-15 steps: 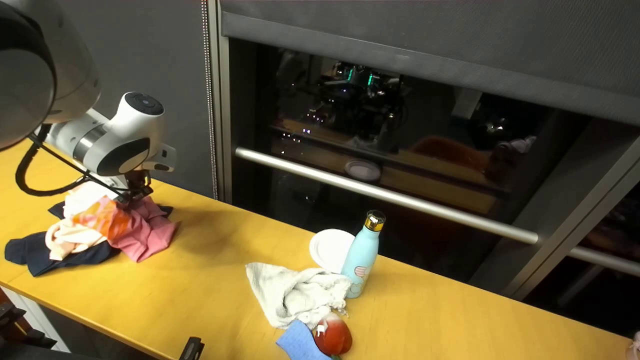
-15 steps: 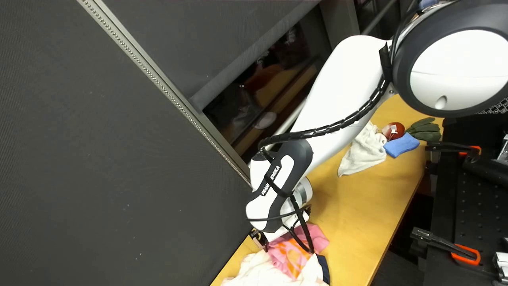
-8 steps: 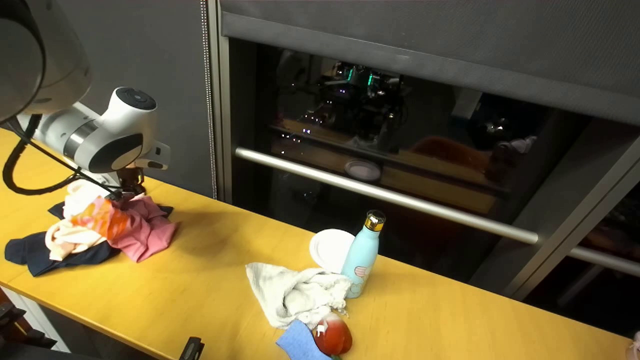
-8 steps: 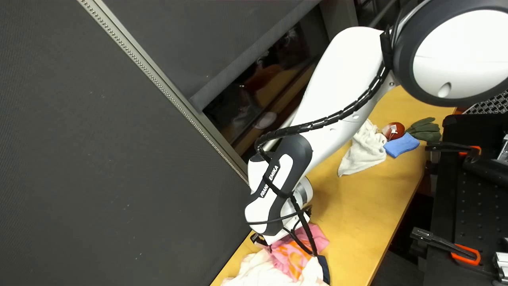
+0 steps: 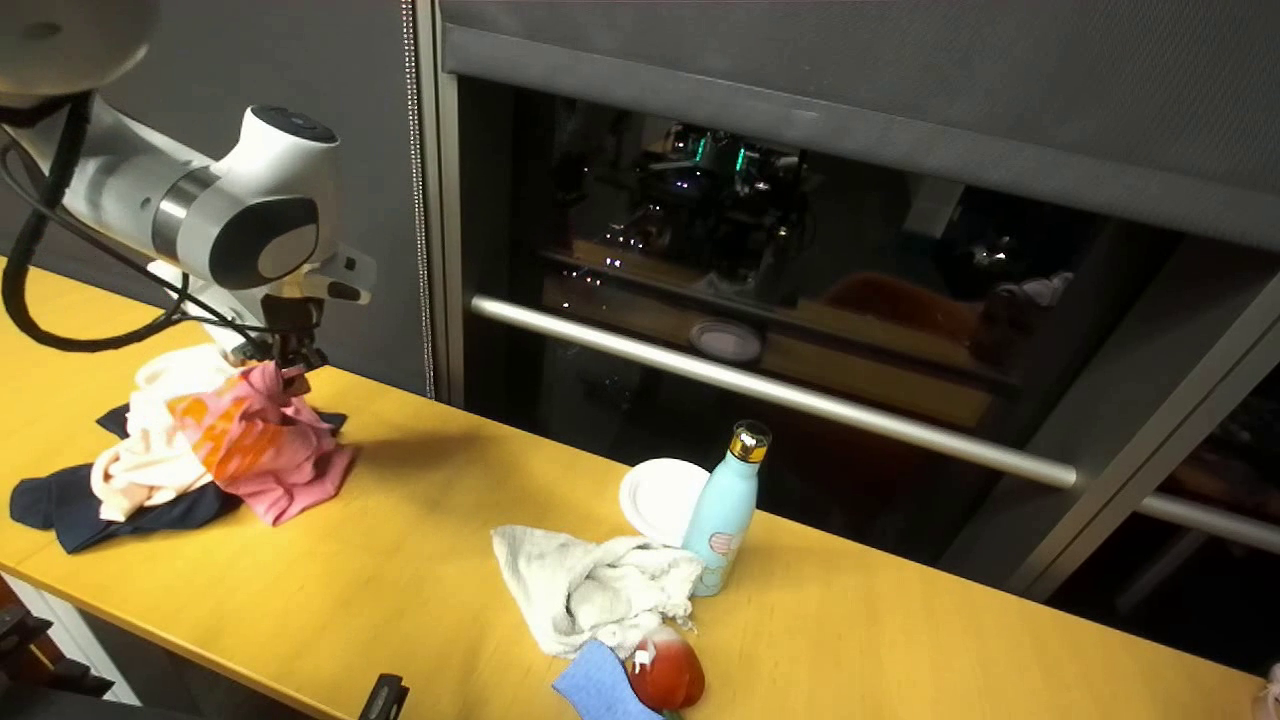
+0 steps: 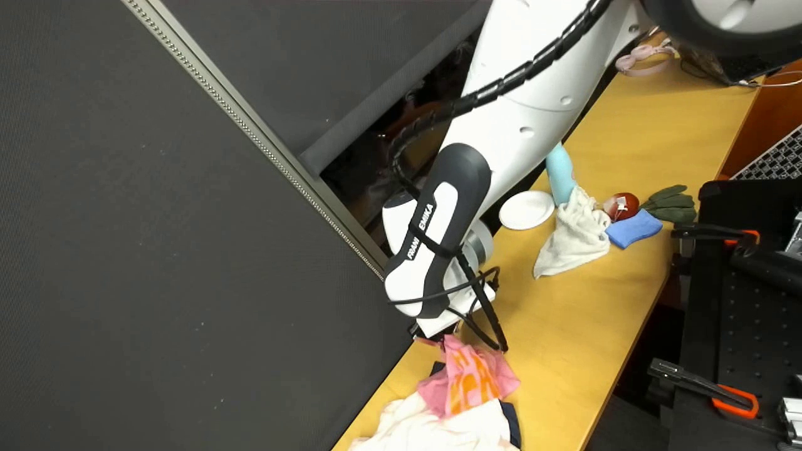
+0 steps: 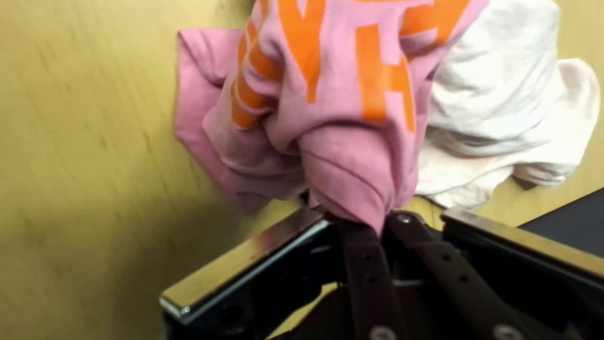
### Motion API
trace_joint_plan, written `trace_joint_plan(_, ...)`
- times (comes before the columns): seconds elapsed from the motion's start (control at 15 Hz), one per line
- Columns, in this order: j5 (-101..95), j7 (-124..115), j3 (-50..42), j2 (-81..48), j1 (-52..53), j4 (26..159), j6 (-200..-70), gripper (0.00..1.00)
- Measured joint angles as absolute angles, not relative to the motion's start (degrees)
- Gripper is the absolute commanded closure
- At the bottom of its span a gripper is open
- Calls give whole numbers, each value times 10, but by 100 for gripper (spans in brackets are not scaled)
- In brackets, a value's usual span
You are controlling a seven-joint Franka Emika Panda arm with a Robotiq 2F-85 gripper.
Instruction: Separate the shirts on the table
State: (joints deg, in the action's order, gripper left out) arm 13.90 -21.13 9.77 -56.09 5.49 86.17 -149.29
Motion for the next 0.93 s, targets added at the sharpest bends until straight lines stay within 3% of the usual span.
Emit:
trace_joint_plan(0.33, 139, -215, 59, -447, 53, 961, -1442, 99)
trace_joint_plan(0.93, 203, -139, 70, -174, 32, 1201, -1254, 99)
